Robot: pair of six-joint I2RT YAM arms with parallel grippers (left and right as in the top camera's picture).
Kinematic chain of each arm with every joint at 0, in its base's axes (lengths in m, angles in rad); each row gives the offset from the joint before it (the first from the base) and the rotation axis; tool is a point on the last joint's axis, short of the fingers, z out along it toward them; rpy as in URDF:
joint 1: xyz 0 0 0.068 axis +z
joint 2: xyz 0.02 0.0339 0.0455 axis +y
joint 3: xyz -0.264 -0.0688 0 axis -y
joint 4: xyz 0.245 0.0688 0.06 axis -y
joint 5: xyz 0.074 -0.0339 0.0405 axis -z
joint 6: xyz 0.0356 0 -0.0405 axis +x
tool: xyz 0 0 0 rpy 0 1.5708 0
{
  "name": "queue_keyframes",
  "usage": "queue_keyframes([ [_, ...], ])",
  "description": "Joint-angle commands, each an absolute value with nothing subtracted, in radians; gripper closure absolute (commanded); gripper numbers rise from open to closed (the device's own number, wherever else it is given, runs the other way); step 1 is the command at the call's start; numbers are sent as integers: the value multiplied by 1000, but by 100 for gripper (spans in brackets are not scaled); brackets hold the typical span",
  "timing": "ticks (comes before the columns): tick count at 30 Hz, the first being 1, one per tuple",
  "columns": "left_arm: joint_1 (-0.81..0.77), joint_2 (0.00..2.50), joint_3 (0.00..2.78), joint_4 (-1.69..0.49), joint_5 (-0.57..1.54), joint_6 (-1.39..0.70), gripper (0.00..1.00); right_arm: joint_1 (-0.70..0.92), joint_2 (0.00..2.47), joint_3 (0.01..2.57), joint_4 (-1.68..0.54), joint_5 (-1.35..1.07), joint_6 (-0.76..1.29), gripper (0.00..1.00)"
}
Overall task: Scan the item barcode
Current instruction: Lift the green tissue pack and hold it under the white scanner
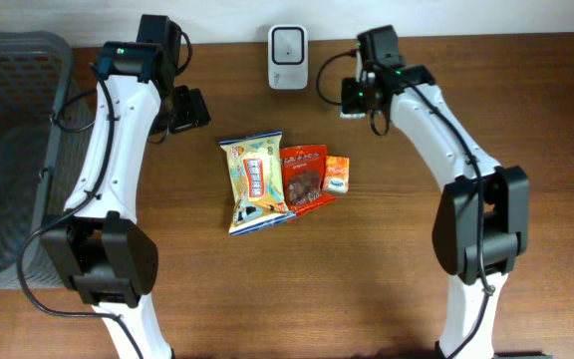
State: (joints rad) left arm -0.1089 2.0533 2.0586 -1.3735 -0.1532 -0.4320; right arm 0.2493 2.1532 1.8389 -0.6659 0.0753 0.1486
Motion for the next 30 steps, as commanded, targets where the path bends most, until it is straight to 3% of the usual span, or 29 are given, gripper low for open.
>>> queue_keyframes([
  [1, -109, 2053, 2059, -1374, -149, -441, 1, 322, 2152, 1853, -521, 245, -150, 96],
  [5, -109, 2053, 2059, -1374, -149, -441, 1, 395, 2210, 1853, -205, 245, -551, 96],
  [12, -109, 2053, 2059, -1374, -149, -441, 1, 403, 2307, 1853, 148, 180, -800, 96],
  [18, -109, 2053, 2059, -1374, -149, -441, 1, 397, 2381, 1853, 312, 102, -825, 96],
  [30, -109, 2053, 2059, -1374, -149, -441, 1, 360, 2428, 1853, 330, 95, -931, 96],
])
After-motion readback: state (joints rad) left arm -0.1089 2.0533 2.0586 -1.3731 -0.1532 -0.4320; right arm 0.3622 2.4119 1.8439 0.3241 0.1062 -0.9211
